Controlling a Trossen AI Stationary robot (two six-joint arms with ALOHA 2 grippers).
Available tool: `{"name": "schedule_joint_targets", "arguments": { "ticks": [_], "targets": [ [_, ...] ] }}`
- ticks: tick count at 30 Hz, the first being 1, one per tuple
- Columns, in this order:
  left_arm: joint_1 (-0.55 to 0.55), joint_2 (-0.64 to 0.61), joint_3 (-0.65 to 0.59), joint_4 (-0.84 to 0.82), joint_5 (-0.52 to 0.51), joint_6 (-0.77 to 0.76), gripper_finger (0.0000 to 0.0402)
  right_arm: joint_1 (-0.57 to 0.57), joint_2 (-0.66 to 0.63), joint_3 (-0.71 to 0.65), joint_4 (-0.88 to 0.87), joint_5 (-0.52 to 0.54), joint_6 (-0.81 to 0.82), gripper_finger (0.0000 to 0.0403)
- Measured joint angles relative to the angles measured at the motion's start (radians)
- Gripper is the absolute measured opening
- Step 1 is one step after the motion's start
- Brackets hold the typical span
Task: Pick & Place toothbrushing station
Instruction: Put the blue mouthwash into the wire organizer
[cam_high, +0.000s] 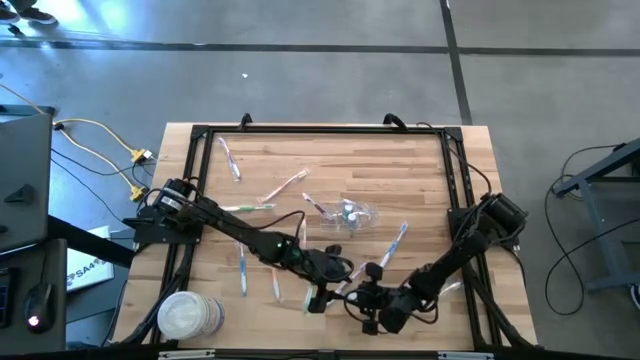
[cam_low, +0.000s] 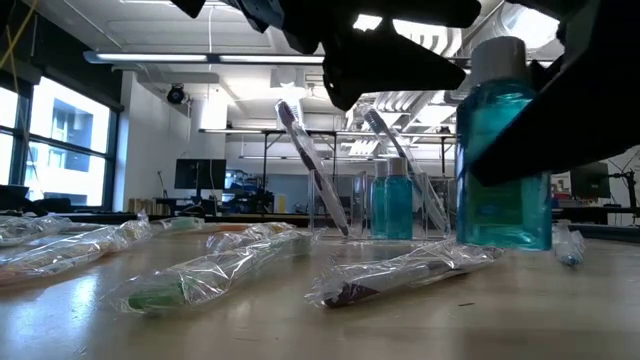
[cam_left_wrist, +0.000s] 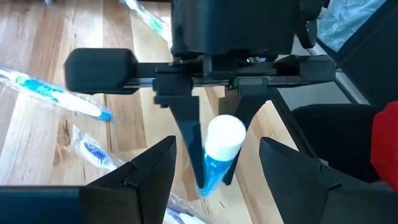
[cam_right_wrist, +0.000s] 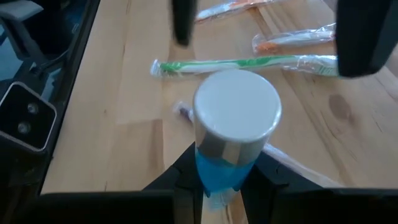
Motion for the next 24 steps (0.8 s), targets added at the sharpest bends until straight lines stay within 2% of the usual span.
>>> {"name": "schedule_joint_targets", "arguments": {
  "ticks": [16,24],
  "targets": [
    [0.0,0.0,0.0,-0.005,0.0,0.0,0.023,-0.07,0.0,0.001,-0.001,-0.094,-0.028,0.0064],
    [0.0,0.0,0.0,-0.055,-0.008,0.0,0.023,-0.078,0.0,0.081,-0.109,-0.139,-0.056,0.0064]
  ]
}}
